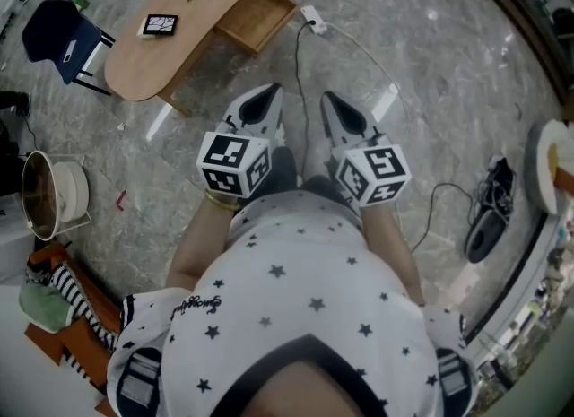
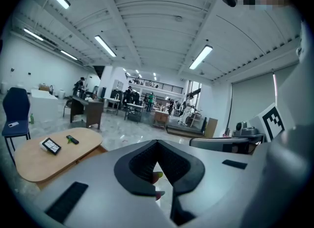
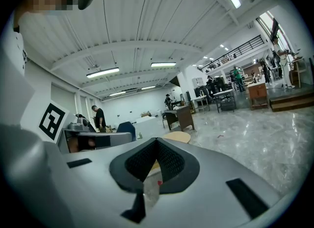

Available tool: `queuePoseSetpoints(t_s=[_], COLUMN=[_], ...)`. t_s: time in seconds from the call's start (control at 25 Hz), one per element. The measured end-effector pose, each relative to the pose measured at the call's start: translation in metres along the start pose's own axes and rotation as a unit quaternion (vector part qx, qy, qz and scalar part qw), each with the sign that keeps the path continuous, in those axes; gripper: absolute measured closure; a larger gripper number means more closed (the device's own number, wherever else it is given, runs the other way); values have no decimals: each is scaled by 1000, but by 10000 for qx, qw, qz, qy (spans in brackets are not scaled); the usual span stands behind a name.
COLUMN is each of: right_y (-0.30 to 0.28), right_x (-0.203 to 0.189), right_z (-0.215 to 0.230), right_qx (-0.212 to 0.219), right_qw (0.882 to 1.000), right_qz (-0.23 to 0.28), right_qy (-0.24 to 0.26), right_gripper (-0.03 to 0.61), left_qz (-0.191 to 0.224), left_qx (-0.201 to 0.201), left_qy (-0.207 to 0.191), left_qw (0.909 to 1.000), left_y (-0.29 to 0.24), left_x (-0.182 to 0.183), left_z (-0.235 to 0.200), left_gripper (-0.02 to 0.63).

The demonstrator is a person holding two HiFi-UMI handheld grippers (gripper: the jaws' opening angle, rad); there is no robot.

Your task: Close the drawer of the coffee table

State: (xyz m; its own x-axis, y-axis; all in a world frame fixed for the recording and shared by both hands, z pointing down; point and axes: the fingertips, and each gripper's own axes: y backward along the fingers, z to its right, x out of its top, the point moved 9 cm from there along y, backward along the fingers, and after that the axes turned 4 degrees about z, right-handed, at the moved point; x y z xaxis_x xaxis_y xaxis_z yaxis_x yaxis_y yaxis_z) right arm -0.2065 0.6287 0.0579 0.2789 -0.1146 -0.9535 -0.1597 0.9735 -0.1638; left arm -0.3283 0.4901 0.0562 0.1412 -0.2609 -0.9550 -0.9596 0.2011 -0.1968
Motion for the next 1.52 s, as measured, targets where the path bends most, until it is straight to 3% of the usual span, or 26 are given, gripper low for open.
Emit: queuePoseSetpoints(t_s=[0.92,1.52], right_y=[-123,-248], right_x=[27,59], right_z=[66,108], right_qx=[117,257], right_qw=[9994,9982], right_qz=[-284,-507], right_qy=[-132,-213], right_gripper=[571,571], left_qz=[-193,-274], left_qx=[203,312], left_qy=[140,236], left_qw=[9995,9989], left_y=[-102,-185], left_x=[22,58], left_z=[-91,-186], left_gripper=[604,604])
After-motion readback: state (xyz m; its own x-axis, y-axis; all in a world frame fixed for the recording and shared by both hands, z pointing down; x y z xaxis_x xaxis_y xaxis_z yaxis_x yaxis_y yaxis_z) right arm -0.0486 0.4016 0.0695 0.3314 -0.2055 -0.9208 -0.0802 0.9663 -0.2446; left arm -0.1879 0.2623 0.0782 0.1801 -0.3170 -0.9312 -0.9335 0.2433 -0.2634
